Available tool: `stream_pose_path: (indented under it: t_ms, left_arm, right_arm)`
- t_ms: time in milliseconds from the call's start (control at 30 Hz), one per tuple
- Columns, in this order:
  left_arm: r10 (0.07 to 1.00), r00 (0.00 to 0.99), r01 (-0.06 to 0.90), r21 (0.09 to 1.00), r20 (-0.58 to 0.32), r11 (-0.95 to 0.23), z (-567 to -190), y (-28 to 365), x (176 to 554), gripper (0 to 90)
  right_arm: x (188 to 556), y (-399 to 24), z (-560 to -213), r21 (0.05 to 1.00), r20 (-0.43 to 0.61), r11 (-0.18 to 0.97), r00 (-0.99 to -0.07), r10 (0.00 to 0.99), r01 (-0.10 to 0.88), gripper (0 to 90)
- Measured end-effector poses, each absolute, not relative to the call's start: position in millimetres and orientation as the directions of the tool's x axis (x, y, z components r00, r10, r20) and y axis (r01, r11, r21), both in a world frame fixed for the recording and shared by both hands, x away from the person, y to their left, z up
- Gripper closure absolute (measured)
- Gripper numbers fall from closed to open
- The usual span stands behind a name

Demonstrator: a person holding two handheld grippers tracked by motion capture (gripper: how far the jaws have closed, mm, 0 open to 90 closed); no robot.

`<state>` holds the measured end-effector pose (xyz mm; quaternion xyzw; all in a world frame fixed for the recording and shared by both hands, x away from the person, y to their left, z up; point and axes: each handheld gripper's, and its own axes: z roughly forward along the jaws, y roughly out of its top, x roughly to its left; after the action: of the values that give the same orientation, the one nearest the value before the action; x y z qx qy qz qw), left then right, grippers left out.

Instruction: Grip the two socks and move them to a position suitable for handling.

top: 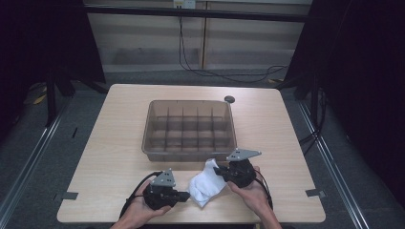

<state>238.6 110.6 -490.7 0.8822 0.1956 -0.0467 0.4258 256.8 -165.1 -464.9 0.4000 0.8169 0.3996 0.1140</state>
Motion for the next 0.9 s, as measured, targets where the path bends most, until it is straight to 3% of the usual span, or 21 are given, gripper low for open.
stream_pose_path:
  t_ms: [400, 633, 767, 900]
  left_arm:
    - [0.338, 0.915, 0.386, 0.727, -0.222, -0.567, -495.6, 99.6, 242.4, 88.5]
    - [0.397, 0.896, 0.410, 0.718, -0.200, -0.563, -496.7, 103.6, 246.4, 89.9]
    - [0.429, 0.875, 0.442, 0.732, -0.225, -0.518, -492.0, 115.5, 252.9, 89.2]
    - [0.445, 0.858, 0.459, 0.774, -0.258, -0.436, -479.1, 125.6, 258.3, 82.1]
  right_arm:
    - [238.1, -133.1, -450.7, 0.769, 0.089, 0.429, -0.743, 0.663, 0.474, 84.8]
    - [228.6, -111.4, -463.6, 0.744, 0.090, 0.479, -0.781, 0.618, 0.465, 84.4]
    - [227.5, -105.1, -474.0, 0.722, 0.093, 0.504, -0.788, 0.609, 0.475, 83.9]
    - [227.0, -102.3, -476.8, 0.714, 0.087, 0.517, -0.793, 0.603, 0.471, 82.4]
